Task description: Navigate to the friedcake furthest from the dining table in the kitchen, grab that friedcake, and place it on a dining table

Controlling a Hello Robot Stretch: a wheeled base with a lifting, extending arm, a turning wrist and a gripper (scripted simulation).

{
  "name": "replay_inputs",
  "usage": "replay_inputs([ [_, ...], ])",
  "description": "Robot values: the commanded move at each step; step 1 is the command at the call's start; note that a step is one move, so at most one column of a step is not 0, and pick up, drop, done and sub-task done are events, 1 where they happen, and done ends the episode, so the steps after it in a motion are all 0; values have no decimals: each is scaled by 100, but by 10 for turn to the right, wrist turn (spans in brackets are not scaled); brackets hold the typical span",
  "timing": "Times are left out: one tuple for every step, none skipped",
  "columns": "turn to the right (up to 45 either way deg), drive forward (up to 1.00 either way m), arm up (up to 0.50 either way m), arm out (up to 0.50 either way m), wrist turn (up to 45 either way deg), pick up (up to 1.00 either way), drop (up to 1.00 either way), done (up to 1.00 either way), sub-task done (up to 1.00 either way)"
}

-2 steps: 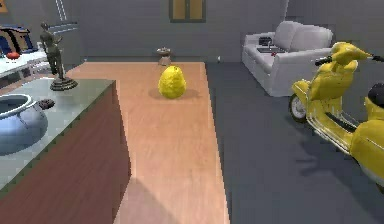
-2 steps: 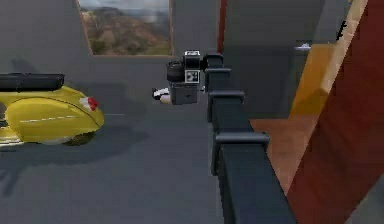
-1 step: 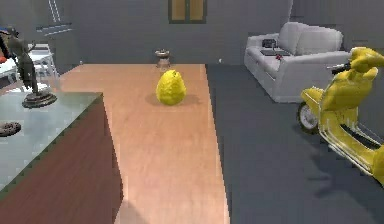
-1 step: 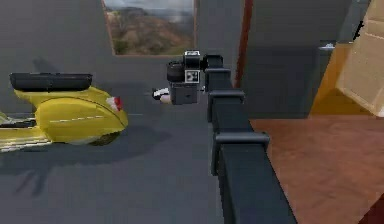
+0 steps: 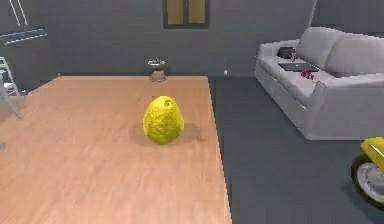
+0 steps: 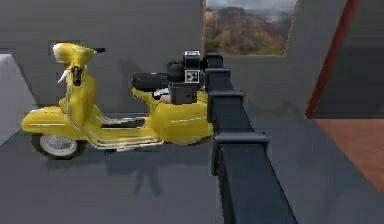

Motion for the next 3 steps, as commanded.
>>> replay_inputs([
  [0, 50, 0, 0, 0, 0, 0, 0, 0],
  [-420, 0, 0, 0, 0, 0, 0, 0, 0],
  [0, 100, 0, 0, 0, 0, 0, 0, 0],
])
